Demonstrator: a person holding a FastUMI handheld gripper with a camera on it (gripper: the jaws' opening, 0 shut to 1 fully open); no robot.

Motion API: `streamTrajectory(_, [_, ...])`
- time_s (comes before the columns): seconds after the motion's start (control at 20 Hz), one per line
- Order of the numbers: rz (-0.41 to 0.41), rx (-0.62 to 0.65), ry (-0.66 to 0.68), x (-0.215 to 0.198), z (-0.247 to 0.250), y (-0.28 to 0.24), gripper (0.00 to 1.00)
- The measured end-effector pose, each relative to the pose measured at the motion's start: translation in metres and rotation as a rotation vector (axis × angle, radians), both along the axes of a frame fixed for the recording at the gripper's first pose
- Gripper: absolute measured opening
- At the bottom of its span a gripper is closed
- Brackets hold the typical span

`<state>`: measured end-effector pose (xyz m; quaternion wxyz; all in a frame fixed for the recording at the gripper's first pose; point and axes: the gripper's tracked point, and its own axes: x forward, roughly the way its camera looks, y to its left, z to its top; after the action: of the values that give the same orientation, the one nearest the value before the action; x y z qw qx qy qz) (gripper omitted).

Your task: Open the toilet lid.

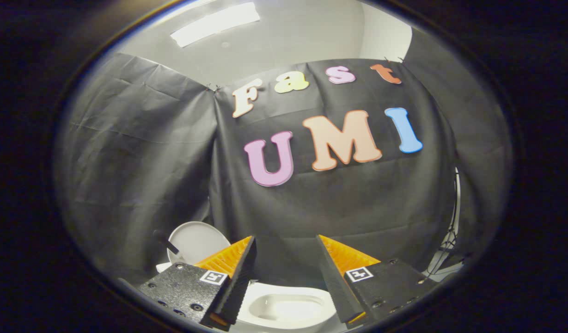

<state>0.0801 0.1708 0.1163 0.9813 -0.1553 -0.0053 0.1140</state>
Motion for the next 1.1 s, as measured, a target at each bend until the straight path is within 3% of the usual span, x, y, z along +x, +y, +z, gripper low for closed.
streamTrajectory(0.3, [-0.062,-0.007,0.036,-0.030,0.011,-0.115,0.76])
streamTrajectory(0.5, [-0.102,-0.044,0.027,-0.046,0.003,-0.165,0.76])
streamTrajectory(0.95, [-0.178,-0.170,0.102,-0.048,-0.039,-0.220,0.76])
streamTrajectory(1.1, [-0.135,-0.153,0.103,-0.049,-0.039,-0.229,0.74])
